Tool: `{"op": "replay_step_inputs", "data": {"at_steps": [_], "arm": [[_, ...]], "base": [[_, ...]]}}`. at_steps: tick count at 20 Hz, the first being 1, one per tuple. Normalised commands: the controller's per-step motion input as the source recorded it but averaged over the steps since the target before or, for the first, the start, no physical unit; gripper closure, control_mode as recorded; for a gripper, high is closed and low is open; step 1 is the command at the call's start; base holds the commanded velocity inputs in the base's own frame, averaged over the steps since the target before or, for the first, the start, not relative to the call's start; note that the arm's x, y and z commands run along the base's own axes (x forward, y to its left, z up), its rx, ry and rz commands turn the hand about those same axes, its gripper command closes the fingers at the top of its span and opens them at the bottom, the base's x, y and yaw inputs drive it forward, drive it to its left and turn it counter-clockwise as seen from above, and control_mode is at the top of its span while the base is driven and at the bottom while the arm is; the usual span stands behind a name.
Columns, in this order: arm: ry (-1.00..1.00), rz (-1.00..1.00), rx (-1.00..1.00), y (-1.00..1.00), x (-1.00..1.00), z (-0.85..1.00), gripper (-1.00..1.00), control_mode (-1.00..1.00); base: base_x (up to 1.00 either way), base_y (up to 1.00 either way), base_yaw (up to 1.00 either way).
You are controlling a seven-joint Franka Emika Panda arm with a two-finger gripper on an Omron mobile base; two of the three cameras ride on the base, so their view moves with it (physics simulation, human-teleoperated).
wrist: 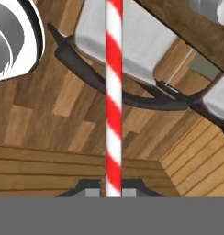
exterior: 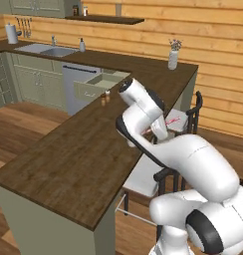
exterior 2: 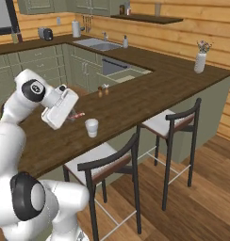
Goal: Take a straw from the drawer in front and place it inside the glass cup on the dining counter.
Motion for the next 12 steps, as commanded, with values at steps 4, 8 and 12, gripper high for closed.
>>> {"op": "replay_step_inputs", "data": {"at_steps": [4, 8, 12], "arm": [[0.18, 0.11, -0.31, -0.01, 0.45, 0.02, 1.00, -1.00], [0.35, 0.14, -0.38, 0.00, 0.44, 0.00, 1.00, -1.00], [0.32, 0.16, -0.46, 0.00, 0.42, -0.02, 1.00, -1.00]], "base": [[0.00, 0.00, 0.00], [0.00, 0.00, 0.00], [0.00, 0.00, 0.00]]}}
